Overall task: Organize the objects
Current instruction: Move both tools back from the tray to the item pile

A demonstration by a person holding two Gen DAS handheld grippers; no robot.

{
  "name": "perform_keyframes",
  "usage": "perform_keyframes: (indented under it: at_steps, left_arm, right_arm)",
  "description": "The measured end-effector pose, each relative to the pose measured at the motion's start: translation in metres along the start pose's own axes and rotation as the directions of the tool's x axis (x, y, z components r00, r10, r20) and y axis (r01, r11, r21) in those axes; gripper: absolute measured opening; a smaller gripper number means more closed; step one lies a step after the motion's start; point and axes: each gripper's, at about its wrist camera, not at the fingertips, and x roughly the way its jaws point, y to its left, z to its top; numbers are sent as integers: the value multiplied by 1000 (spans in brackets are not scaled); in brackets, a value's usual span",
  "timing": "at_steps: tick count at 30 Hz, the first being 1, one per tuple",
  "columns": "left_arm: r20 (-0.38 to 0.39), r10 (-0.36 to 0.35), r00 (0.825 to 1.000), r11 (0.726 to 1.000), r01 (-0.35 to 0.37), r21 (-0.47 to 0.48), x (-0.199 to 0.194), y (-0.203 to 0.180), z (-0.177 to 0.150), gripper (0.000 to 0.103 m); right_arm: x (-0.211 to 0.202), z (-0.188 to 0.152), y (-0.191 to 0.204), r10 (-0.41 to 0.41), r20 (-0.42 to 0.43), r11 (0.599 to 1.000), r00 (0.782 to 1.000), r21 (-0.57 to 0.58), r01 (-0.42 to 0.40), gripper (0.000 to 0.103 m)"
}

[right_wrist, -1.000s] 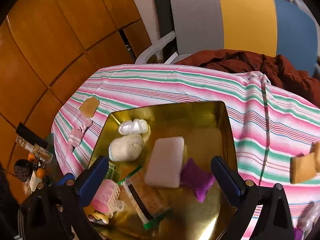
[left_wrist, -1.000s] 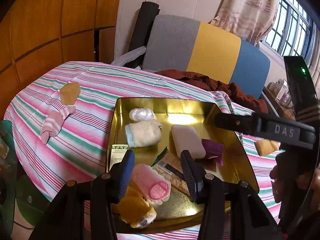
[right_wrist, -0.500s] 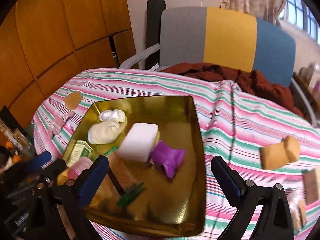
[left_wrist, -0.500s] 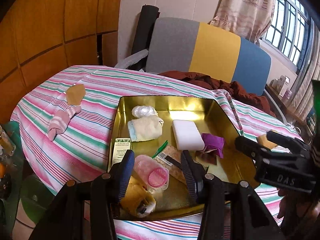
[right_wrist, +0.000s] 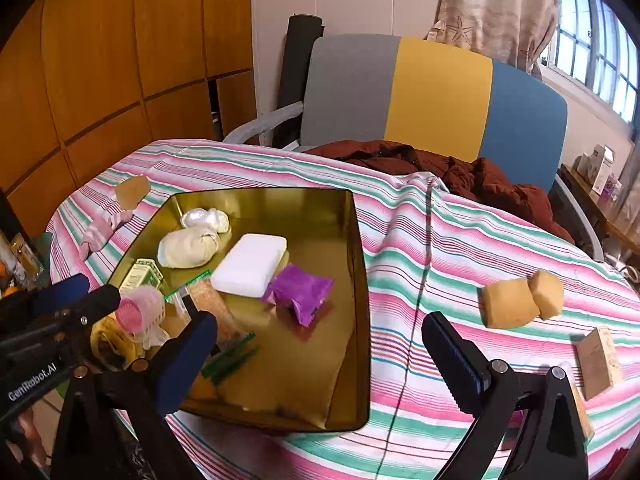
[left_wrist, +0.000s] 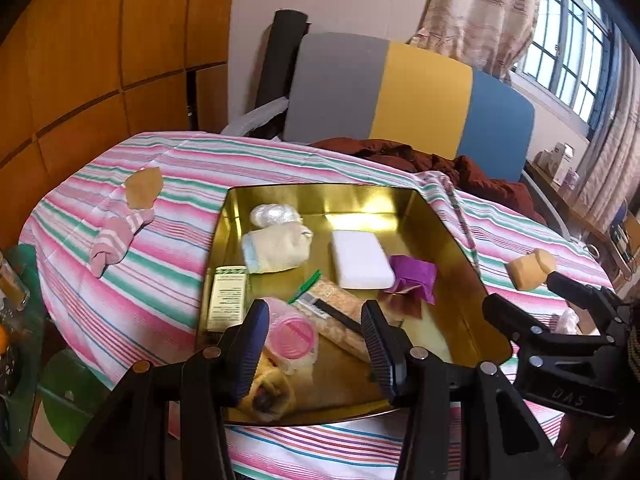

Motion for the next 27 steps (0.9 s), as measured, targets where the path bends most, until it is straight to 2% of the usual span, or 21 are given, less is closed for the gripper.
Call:
perform_keyframes:
  at_steps: [12,18,22,27]
  left_arm:
    - [-18,-80,997,991,81,103,0,-36,-1,48]
    - [-15,-138,990,974,138,182,-3,-64,3,48]
    - [-31,-210,977,943,211,259,-5,-95,3,48]
    - [-81,-299,951,882,308,358,-5,-140,-4,48]
  right_arm:
    - [-9,-18,-44,-43,-14,995,999,86,44,103]
    - [-12,-28,-76,-70,-51,990,996,121,76,103]
    - [-18,-37,-109,-88,-93,983,992,152,101,103]
    - [-37,-43,-170,-137,-128,962,982,219,163,103]
